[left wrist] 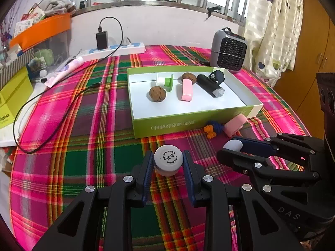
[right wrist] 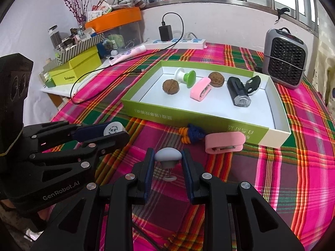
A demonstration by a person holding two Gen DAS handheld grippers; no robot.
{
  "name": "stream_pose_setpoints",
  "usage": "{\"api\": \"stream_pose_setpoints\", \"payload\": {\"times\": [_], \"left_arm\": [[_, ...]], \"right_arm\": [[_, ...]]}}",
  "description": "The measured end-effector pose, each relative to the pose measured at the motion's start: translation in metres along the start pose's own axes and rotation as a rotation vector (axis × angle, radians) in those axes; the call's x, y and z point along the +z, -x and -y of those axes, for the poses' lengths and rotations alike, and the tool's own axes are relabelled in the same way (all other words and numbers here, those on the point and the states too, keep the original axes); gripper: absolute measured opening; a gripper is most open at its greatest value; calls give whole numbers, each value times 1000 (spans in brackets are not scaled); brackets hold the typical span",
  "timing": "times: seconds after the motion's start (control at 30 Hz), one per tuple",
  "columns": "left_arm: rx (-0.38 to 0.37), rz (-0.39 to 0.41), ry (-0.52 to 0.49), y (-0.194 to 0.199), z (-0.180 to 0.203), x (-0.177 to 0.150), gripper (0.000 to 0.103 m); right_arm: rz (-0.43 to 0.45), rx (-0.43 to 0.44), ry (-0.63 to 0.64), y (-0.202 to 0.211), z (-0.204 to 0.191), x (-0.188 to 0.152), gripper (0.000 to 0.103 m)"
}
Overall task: Organize objects
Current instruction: 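Hold the white ball in the left tool while the right grasps the white mushroom knob, then carry the white ball with the left tool while the right carries the knob over the lid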
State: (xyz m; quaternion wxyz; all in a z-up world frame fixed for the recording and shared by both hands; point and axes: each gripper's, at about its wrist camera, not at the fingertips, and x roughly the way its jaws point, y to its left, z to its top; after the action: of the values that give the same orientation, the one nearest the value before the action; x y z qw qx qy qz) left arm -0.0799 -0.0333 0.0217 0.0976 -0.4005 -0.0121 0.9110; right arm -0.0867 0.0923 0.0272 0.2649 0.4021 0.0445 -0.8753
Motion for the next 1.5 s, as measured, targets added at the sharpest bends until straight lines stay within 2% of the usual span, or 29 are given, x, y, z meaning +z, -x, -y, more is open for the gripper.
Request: {"api": "stream_pose_setpoints", "payload": {"times": [0.5,0.93,1.5], "left_arm": [[-2,46,-8,11,1,16,26],[0,59,7,0,-4,37,26],[-4,17,9,-39,-5,63,26]], "right_arm": [[51,-10,11,12,4,14,27],[75,-42,-14,8,24,38,27],[20,-84,-32,-31,55,69,27]]}}
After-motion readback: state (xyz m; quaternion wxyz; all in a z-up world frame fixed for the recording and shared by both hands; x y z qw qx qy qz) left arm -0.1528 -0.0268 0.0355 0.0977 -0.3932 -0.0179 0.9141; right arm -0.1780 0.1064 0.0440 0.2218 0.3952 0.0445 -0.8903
